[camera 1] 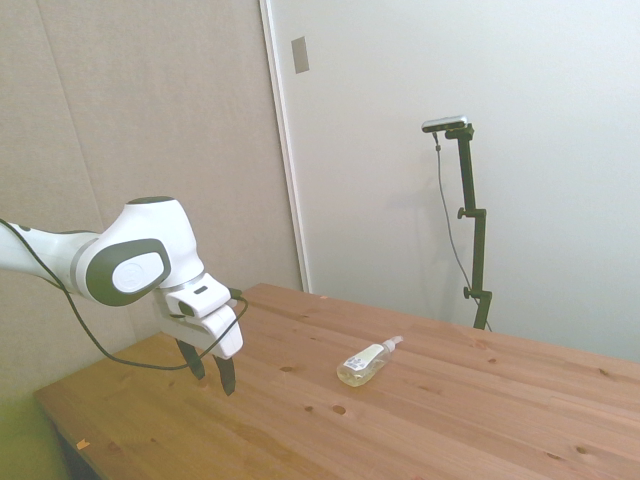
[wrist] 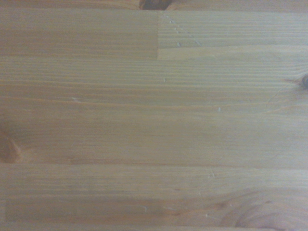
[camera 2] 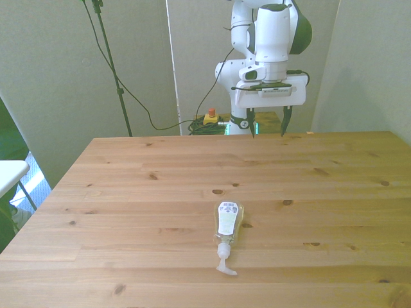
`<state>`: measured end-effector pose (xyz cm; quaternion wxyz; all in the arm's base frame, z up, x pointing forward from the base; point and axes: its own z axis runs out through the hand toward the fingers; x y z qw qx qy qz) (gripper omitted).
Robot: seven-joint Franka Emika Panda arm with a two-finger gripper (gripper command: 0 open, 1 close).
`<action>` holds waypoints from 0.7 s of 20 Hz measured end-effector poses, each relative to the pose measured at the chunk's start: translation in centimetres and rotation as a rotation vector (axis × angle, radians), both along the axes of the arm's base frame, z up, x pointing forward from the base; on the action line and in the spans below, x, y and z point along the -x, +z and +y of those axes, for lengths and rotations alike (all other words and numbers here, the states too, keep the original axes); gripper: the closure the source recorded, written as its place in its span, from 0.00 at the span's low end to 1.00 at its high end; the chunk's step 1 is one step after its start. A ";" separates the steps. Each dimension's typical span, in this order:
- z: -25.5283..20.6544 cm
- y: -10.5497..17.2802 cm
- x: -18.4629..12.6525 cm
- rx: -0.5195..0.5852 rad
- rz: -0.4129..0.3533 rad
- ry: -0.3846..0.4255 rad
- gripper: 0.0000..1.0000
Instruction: Stand the sanitizer
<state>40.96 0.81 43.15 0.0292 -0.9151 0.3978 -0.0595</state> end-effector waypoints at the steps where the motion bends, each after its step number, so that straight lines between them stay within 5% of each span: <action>1: 0.0 0.0 0.0 0.000 0.001 0.000 0.00; 8: -2.7 0.3 -1.4 0.001 -0.004 -0.049 0.00; 14: -6.9 3.0 -8.4 0.027 -0.031 -0.105 0.00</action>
